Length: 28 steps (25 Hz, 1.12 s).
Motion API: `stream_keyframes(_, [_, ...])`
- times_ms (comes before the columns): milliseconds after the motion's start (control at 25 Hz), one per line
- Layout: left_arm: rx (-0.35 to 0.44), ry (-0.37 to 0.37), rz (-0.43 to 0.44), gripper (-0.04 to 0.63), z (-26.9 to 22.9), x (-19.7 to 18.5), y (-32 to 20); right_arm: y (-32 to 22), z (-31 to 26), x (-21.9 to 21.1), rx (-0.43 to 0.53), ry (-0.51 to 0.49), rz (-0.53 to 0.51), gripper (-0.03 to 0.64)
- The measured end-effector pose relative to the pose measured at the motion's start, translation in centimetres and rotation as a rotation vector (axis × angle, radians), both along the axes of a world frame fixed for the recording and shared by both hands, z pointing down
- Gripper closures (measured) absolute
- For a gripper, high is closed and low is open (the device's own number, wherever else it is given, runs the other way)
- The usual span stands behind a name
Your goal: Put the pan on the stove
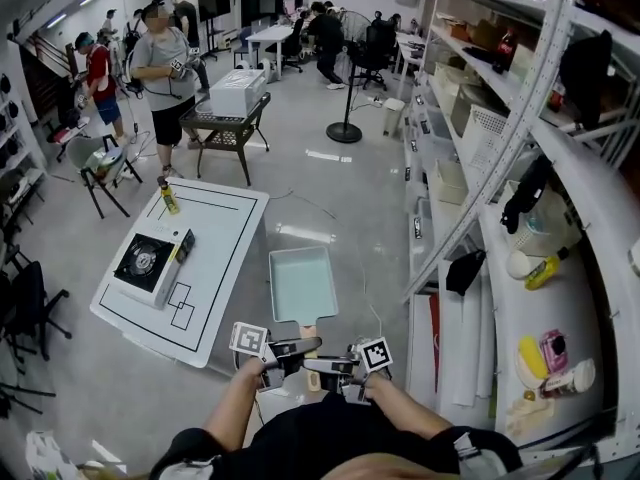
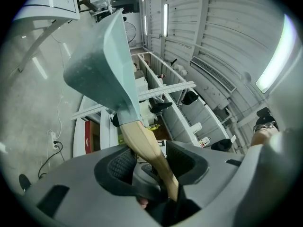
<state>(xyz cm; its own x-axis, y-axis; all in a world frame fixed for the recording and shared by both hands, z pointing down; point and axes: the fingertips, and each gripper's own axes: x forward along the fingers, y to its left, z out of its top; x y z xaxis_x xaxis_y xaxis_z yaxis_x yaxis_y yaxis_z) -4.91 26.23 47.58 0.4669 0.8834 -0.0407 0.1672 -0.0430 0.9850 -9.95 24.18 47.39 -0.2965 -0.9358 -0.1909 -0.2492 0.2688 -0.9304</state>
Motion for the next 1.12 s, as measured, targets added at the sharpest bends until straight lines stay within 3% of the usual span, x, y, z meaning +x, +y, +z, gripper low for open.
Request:
stream_keyframes(80, [0.065, 0.067, 0.012, 0.399, 0.4, 1.9, -0.9, -0.6, 0.1, 1.5, 0.003, 0.006, 0.009, 0.449])
stream_keyframes(200, [0.228, 0.250, 0.037, 0.397, 1.0, 5.6, -2.4, -1.2, 0.1, 4.1, 0.017, -0.001, 0.018, 0.449])
stream_keyframes(240, [0.252, 0.277, 0.042, 0.397, 1.1, 6.8, -2.7, -1.3, 0.2, 5.0, 0.022, -0.006, 0.019, 0.449])
stream_keyframes(280, [0.238, 0.260, 0.040, 0.397, 1.1, 7.7, -2.7, -1.4, 0.3, 6.0, 0.026, -0.010, 0.019, 0.449])
stream_keyframes(400, [0.035, 0.018, 0.012, 0.397, 0.7, 9.6, -1.8, -1.8, 0.6, 9.4, 0.034, -0.017, 0.009, 0.451])
stream_keyframes(440, [0.010, -0.013, 0.005, 0.397, 0.8, 10.7, -1.8, -2.0, 0.7, 10.7, 0.037, -0.019, 0.002, 0.451])
stream_keyframes(960, [0.043, -0.014, -0.090, 0.397, -0.5, 29.1, -4.3, -3.9, -1.2, 28.8, 0.064, -0.024, -0.089, 0.451])
stream_keyframes(1120, [0.096, 0.012, -0.104, 0.397, -0.5, 33.6, -5.3, -4.6, -1.9, 33.1, 0.080, 0.001, -0.103, 0.451])
